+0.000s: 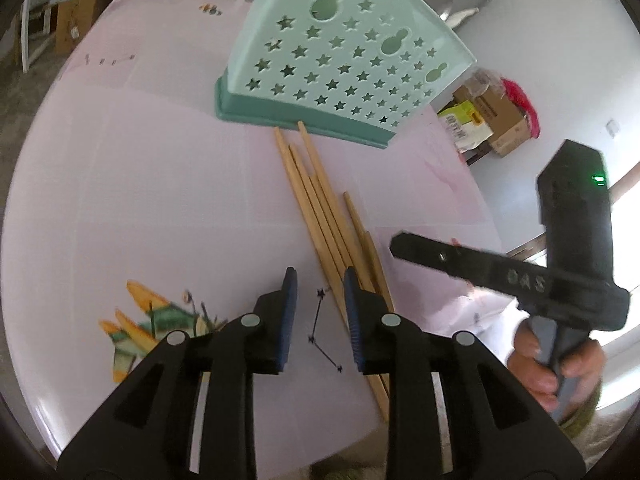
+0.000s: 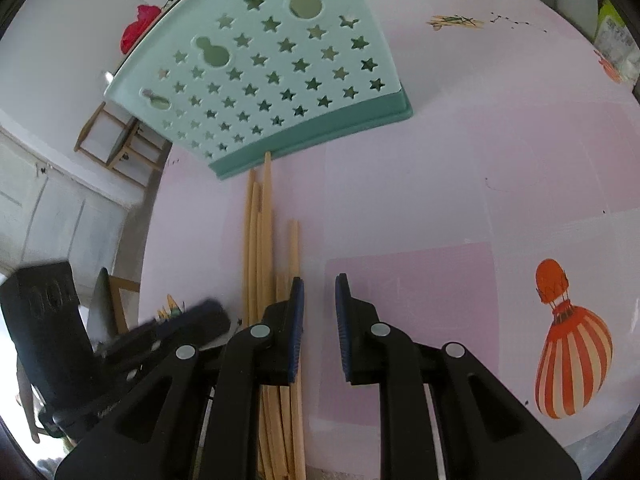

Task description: Organize utensils

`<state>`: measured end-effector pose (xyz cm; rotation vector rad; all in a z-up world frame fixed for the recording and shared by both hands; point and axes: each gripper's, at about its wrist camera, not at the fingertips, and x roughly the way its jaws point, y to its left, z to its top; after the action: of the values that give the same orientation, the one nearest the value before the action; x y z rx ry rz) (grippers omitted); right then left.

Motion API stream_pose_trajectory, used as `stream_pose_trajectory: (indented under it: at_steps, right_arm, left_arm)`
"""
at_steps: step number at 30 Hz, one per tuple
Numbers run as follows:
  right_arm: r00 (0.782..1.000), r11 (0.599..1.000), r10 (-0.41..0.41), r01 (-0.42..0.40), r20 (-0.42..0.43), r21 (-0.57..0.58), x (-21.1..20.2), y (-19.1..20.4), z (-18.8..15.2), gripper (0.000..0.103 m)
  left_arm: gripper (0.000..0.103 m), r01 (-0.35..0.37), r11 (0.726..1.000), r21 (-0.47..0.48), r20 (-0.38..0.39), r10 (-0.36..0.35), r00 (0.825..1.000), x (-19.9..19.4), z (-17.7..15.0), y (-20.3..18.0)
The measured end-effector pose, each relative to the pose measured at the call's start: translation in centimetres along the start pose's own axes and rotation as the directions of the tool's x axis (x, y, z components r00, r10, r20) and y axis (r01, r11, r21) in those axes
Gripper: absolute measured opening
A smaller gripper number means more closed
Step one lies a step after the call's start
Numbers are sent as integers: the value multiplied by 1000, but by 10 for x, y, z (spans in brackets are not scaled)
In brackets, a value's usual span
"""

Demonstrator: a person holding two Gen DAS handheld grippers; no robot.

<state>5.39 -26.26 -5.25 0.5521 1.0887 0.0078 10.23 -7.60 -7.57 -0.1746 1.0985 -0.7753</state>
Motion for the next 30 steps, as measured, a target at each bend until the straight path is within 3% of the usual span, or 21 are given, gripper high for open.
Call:
stream_pose_trajectory:
  at_steps: [7,11,13,15,21,26,30]
  right_arm:
    - [1000,995,-20,20,-8,-94,-4,20,-13,16]
    - [993,989,55,-68,-100,-134,-21,15,-29,16]
    - [980,983,95,-120,-175,-138,-32,9,-43,19]
    - [965,981,107,-142,-238,-135,-42,3,-56,30]
    - [890,982,135,-178,-436,-60,-40,-2,-109,39]
    - [859,980,96,-170,-504,-103,-26,9,-131,39]
    - [852,981,71,-154,-518,-117,-15,16,-140,39]
  left_arm:
    - [22,-84,992,99,19,82,996,0,-2,-15]
    - [22,-81,993,89,23,79,997,-7,-7,-11]
    - [22,-83,993,82,26,81,996,-8,-9,-9]
    - [22,-78,995,69,29,76,997,-12,-11,-5]
    - [22,-66,997,43,42,65,997,-16,-15,0]
    - [22,-56,998,25,40,55,998,-16,-18,3]
    - [22,-55,998,24,46,54,998,-17,-18,3]
